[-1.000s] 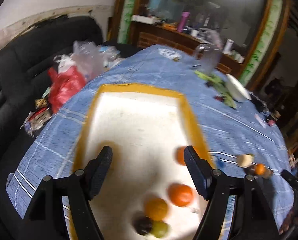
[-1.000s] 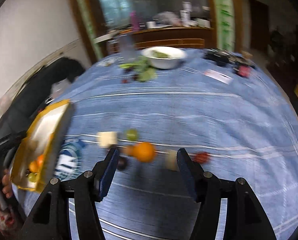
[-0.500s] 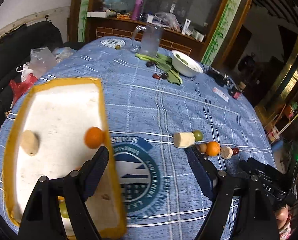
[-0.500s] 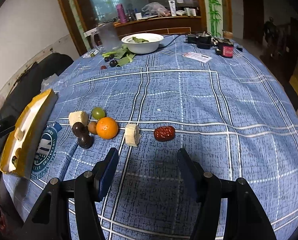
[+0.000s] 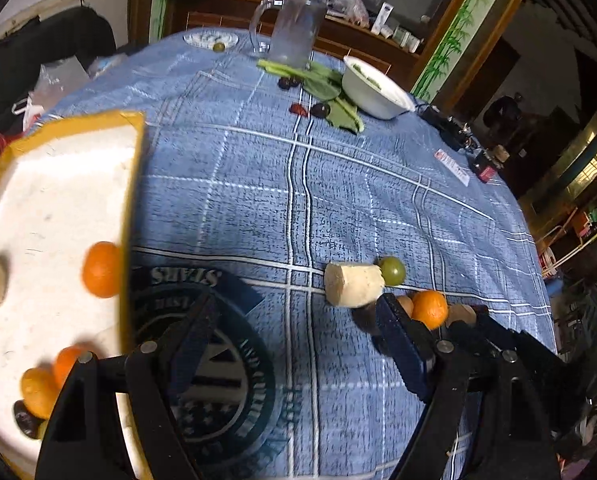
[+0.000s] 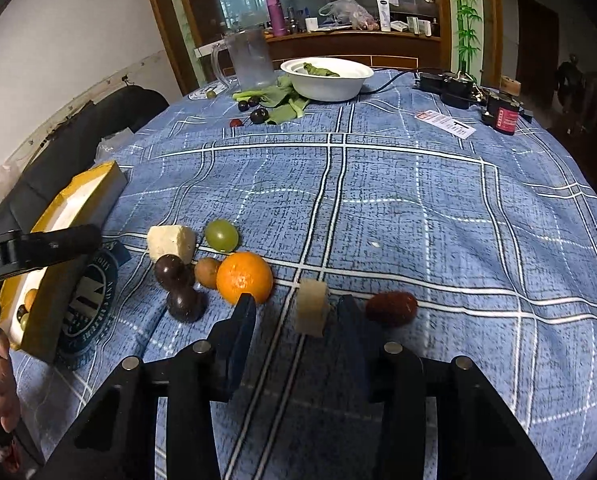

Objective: Organize fruits
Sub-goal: 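Grasp a white cube with the left tool while the right tool grasps another white cube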

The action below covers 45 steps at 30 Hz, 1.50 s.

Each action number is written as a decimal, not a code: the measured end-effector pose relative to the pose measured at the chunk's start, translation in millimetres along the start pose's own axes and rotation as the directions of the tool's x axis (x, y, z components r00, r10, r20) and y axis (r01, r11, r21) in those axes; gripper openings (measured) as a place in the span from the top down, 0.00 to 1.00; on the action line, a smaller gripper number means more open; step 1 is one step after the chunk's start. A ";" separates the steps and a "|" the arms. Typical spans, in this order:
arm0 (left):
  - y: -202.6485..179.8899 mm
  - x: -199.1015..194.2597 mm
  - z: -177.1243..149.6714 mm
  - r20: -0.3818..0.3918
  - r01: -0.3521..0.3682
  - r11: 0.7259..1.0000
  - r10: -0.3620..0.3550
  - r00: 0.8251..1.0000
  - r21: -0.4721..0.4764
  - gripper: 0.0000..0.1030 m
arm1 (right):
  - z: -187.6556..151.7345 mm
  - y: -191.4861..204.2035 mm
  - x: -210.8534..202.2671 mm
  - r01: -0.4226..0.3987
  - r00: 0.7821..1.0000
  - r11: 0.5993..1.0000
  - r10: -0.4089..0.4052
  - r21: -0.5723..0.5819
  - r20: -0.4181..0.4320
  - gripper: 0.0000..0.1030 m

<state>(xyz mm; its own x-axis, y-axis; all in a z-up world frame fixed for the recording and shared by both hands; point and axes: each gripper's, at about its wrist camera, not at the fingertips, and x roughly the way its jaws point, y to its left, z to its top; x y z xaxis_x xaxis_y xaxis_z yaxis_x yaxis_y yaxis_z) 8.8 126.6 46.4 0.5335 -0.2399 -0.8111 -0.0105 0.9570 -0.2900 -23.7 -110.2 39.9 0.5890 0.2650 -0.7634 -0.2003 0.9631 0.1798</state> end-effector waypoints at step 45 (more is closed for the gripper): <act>-51.9 43.8 -0.2 0.014 -0.099 0.978 0.098 0.995 0.182 0.65 | -5.3 -10.2 5.6 -0.092 0.996 0.995 0.091 0.048 0.024 0.82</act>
<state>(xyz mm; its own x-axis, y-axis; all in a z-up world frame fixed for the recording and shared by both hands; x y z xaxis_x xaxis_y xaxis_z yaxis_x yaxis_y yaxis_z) 32.5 66.4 25.8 0.5415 -0.1429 -0.8285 0.0908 0.9896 -0.1113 -22.5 -118.8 30.6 0.5872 0.3530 -0.7285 -0.2158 0.9356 0.2794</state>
